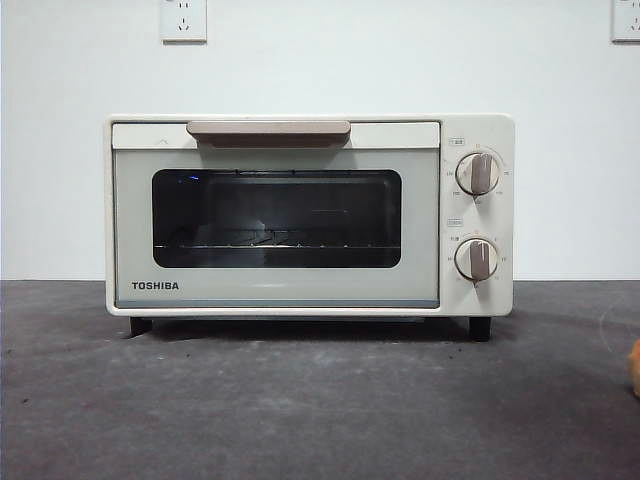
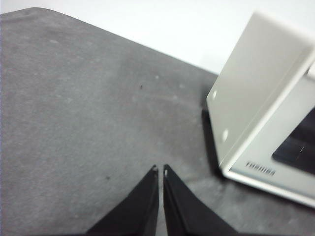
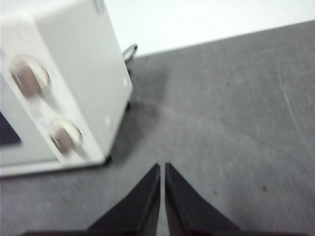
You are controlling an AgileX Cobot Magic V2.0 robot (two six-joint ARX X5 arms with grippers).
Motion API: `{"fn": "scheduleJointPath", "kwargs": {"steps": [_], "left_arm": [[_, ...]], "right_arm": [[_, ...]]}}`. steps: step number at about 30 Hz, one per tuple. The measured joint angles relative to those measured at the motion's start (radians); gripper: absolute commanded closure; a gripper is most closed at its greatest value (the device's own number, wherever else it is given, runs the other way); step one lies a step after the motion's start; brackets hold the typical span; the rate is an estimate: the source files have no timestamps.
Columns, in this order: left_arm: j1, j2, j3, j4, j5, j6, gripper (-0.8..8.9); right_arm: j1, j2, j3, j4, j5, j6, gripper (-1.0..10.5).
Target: The left arm flap open the oven, the right arm pick bread and place it into oven, the left arm flap close the oven
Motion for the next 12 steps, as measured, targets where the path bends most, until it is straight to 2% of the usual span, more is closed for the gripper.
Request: {"fn": "scheduleJointPath", "kwargs": {"steps": [3,7,12], "left_arm": [[0.000,0.001,0.029,-0.001,-0.005,-0.052,7.96],[0.000,0.026,0.105,-0.016,-0.006,-0.101,7.96],[0.000,0.116,0.244,-0.132,0.003,-0.112,7.96]], "right_arm": [[0.002,0.000,0.061,-0.017,0.000,0.040,9.4],[0.002,0.018,0.167,-0.118,-0.003,0.068,9.4],[0.002,0.093,0.311,-0.234,-0.043,0.071,9.4]]}}
